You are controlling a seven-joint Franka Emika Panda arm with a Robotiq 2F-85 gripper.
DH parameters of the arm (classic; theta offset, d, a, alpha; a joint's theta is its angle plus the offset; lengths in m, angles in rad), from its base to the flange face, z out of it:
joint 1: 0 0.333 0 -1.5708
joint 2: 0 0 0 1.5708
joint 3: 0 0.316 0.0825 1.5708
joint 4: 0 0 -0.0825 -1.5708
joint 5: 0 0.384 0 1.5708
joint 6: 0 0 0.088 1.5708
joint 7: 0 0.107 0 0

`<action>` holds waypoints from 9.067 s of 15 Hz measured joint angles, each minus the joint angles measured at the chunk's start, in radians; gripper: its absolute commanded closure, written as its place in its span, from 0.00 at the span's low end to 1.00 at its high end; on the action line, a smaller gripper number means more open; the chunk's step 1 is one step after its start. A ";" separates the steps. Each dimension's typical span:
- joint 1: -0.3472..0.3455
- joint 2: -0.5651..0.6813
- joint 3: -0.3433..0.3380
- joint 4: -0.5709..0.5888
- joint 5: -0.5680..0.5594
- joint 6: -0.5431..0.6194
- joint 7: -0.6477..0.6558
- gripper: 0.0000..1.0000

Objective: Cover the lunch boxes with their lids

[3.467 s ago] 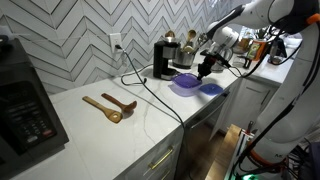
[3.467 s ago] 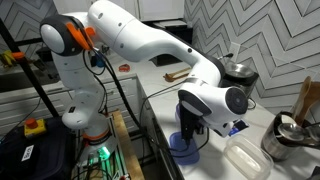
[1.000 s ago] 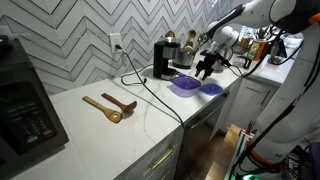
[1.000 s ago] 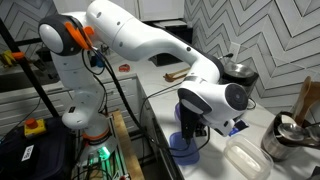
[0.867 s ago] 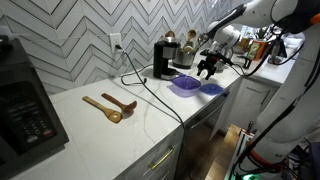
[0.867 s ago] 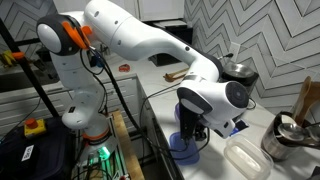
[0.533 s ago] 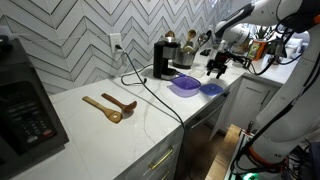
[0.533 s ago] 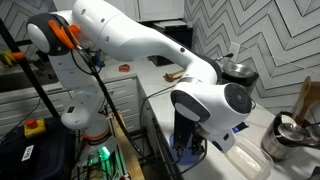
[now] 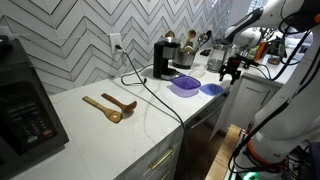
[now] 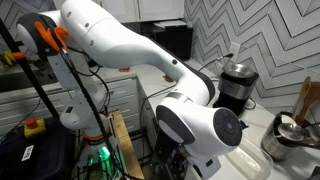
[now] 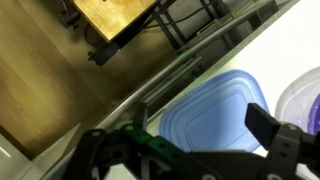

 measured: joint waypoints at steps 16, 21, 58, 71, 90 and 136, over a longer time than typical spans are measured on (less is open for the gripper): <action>-0.006 0.054 0.001 -0.072 0.117 0.216 -0.026 0.44; -0.007 0.057 0.002 -0.071 0.119 0.216 -0.026 0.86; -0.032 -0.034 -0.059 0.103 0.029 0.151 -0.115 0.98; -0.081 0.192 -0.047 0.395 0.204 0.104 -0.338 0.98; -0.201 0.350 0.173 0.561 0.288 0.283 -0.349 0.98; -0.227 0.375 0.241 0.682 0.137 -0.127 -0.107 0.98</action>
